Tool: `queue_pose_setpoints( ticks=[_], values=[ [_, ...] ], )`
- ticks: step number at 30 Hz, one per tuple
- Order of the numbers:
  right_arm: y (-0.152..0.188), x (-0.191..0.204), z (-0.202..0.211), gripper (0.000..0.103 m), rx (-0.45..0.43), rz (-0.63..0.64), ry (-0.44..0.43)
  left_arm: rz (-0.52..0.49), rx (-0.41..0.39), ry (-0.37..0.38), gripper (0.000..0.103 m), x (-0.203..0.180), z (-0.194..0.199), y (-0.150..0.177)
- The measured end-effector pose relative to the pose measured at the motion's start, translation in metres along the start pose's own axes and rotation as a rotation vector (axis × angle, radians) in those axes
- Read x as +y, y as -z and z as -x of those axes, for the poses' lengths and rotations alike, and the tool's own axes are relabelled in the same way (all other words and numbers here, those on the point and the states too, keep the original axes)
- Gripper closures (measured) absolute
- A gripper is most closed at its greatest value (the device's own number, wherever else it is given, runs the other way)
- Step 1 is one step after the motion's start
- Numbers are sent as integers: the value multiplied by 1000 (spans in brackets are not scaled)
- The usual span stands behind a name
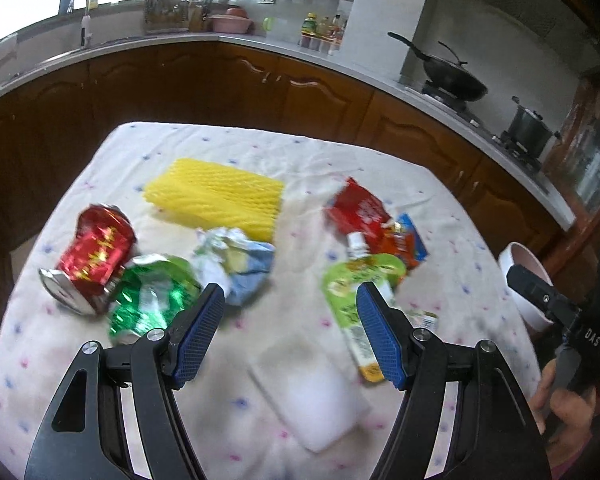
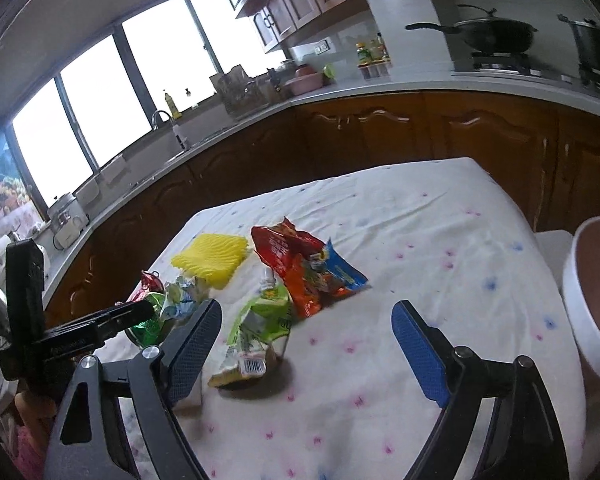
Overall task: Collect trash
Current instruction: 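Move both open tools back over the remaining trash, then grasp the crumpled foil wrapper with the left tool while the right tool grasps the orange-blue snack wrapper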
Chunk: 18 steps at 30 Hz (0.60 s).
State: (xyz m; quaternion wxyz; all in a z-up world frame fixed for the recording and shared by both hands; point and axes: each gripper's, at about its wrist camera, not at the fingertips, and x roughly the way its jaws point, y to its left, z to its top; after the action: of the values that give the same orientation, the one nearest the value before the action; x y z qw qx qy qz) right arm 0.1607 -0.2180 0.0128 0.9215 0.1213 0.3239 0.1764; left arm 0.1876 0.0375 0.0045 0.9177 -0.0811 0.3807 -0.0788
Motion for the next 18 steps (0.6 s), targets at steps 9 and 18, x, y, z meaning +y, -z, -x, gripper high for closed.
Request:
queue_pose_setpoints(
  ticks=[9, 18],
  values=[
    [-13, 9, -38, 43, 48, 39, 0, -26, 51, -68, 33, 20, -31, -14],
    [-20, 6, -82, 57, 119, 69, 12, -98, 112, -94, 39, 15, -58, -17]
  ],
)
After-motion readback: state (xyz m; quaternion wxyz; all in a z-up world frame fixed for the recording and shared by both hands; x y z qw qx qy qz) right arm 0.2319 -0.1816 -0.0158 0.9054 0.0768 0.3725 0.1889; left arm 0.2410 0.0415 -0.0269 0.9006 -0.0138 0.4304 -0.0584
